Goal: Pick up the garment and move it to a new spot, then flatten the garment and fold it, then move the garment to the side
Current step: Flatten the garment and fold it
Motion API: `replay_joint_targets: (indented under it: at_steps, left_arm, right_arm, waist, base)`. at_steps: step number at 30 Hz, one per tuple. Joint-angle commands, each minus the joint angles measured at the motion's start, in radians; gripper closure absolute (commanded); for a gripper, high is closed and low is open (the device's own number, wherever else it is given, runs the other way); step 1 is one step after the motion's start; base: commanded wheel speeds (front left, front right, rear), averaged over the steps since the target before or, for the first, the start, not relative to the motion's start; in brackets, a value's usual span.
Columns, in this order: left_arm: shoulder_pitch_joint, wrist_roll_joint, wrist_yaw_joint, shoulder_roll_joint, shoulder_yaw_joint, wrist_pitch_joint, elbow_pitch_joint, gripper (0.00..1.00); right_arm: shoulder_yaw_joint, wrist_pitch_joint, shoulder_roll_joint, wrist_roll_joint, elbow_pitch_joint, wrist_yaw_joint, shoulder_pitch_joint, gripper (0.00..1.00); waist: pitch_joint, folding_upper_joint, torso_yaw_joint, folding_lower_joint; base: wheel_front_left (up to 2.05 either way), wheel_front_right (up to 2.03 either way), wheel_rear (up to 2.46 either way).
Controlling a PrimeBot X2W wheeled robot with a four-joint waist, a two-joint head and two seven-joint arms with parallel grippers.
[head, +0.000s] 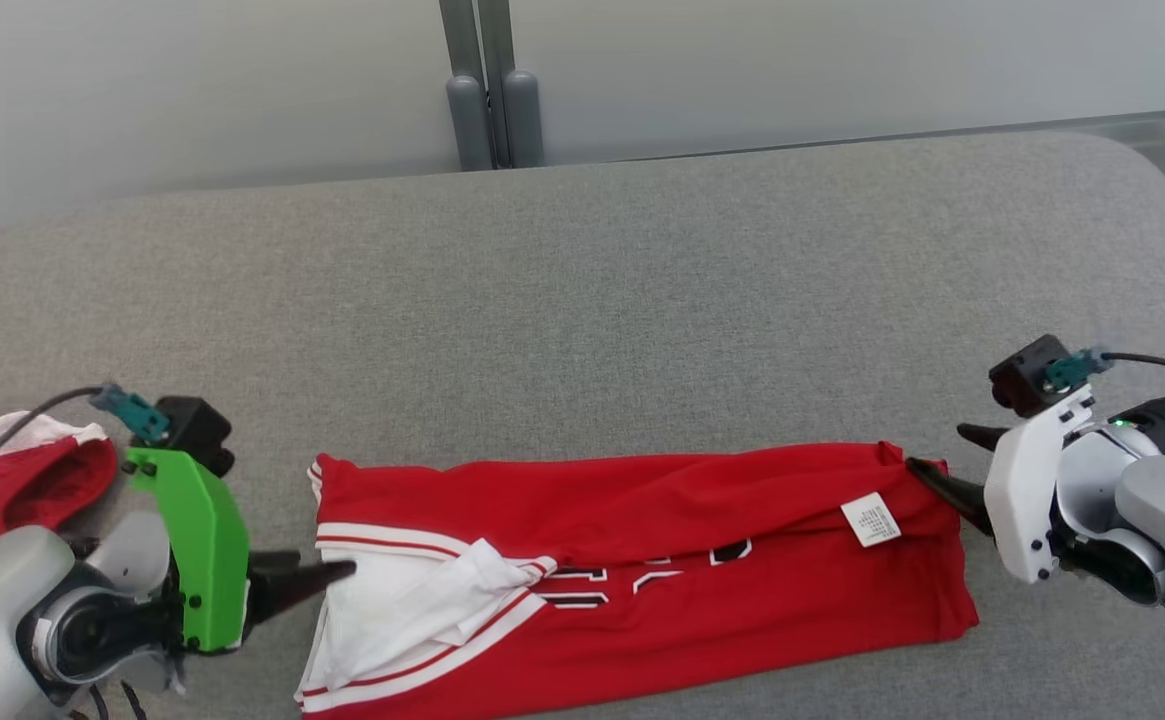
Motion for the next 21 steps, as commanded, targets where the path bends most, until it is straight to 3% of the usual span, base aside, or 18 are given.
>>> replay_joint_targets:
  at_steps: [1, 6, 9, 12, 14, 17, 21]
  left_arm:
    - [-0.011, 0.027, -0.006, 0.008, 0.020, -0.049, 0.001, 0.00]
    - [0.010, 0.137, 0.008, 0.024, 0.090, -0.311, -0.001, 0.00]
    - [0.049, 0.184, 0.044, 0.023, 0.122, -0.459, -0.016, 0.00]
    - [0.089, 0.244, 0.112, 0.034, 0.158, -0.620, -0.038, 0.00]
    - [0.128, 0.270, 0.164, 0.034, 0.178, -0.716, -0.052, 0.00]
    - [0.190, 0.298, 0.241, 0.034, 0.208, -0.836, -0.082, 0.00]
    - [0.286, 0.342, 0.324, -0.019, 0.319, -0.883, -0.109, 0.00]
  right_arm:
    - [-0.012, -0.031, -0.005, 0.021, -0.013, -0.001, -0.012, 0.00]
    - [-0.084, -0.184, -0.032, 0.063, -0.038, -0.001, -0.006, 0.00]
    - [-0.150, -0.304, -0.033, 0.059, -0.018, -0.001, 0.017, 0.00]
    - [-0.250, -0.375, -0.004, 0.039, 0.016, -0.001, 0.053, 0.00]
    - [-0.337, -0.386, 0.023, 0.015, 0.031, -0.001, 0.087, 0.00]
    - [-0.566, -0.385, 0.086, -0.093, 0.018, -0.001, 0.172, 0.00]
    - [-0.847, -0.386, 0.195, -0.269, -0.056, -0.001, 0.349, 0.00]
  waist:
    - [-0.017, 0.0000, 0.002, 0.0001]
    - [-0.045, 0.0000, 0.003, 0.0001]
    - [-0.057, 0.0000, 0.004, 0.0001]
    - [-0.068, 0.0000, 0.006, 0.0001]
    - [-0.073, 0.0000, 0.008, 0.0001]
    - [-0.075, 0.0000, 0.010, 0.0001]
    - [-0.078, 0.0000, 0.020, 0.0001]
  base:
    - [0.00, 0.00, 0.00]
    - [0.00, 0.00, 0.00]
    - [0.00, 0.00, 0.00]
    - [0.00, 0.00, 0.00]
    - [0.00, 0.00, 0.00]
    - [0.00, 0.00, 0.00]
    - [0.00, 0.00, 0.00]
